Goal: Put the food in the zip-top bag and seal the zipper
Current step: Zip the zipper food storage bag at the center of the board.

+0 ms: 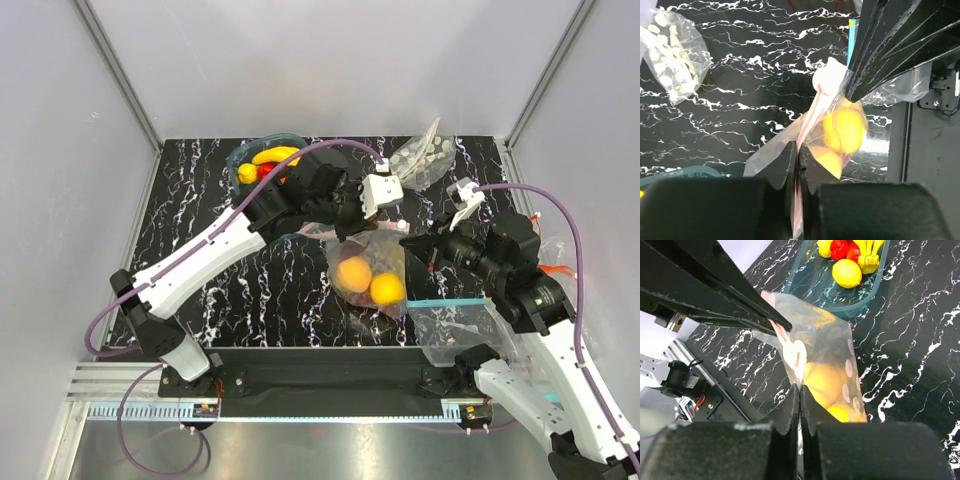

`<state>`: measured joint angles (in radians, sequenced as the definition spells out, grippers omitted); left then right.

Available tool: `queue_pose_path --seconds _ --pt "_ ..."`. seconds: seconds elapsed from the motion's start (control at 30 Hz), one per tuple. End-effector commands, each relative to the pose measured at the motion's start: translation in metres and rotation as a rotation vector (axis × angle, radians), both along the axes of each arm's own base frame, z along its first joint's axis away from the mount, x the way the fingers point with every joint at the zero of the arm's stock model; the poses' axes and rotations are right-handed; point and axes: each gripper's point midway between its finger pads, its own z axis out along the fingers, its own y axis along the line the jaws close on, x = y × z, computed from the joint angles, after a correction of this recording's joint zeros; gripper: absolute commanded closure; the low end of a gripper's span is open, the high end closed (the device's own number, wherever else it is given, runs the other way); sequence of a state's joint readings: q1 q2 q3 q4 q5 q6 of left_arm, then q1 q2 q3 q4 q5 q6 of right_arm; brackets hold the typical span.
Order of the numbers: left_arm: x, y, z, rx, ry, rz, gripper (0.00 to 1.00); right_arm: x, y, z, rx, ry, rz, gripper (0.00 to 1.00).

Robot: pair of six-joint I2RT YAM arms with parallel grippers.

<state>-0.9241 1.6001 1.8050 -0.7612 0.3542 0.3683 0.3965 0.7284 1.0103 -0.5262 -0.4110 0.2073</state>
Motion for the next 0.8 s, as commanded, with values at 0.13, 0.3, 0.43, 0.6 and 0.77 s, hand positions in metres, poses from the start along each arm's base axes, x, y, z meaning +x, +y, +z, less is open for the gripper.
queue_pose_path --seconds 0.13,0.3,0.43,0.6,0.77 --pt "-0.007 0.001 0.025 -0.086 -0.051 -0.028 0.99 -0.010 0.001 0.020 0.034 -0.102 0.038 0.64" --pt "-0.013 0.007 0.028 -0.100 -0.057 -0.039 0.99 -0.004 0.002 0.018 0.056 -0.119 0.023 0.45" --pt "-0.015 0.010 0.030 -0.107 -0.062 -0.038 0.99 0.002 0.009 0.016 0.062 -0.105 0.046 0.45" --pt "-0.019 0.011 0.030 -0.114 -0.059 -0.053 0.99 0.006 0.014 0.015 0.079 -0.125 0.062 0.43" --pt "-0.020 0.011 0.028 -0.110 -0.054 -0.057 0.98 0.005 0.020 0.021 0.102 -0.149 0.102 0.49"
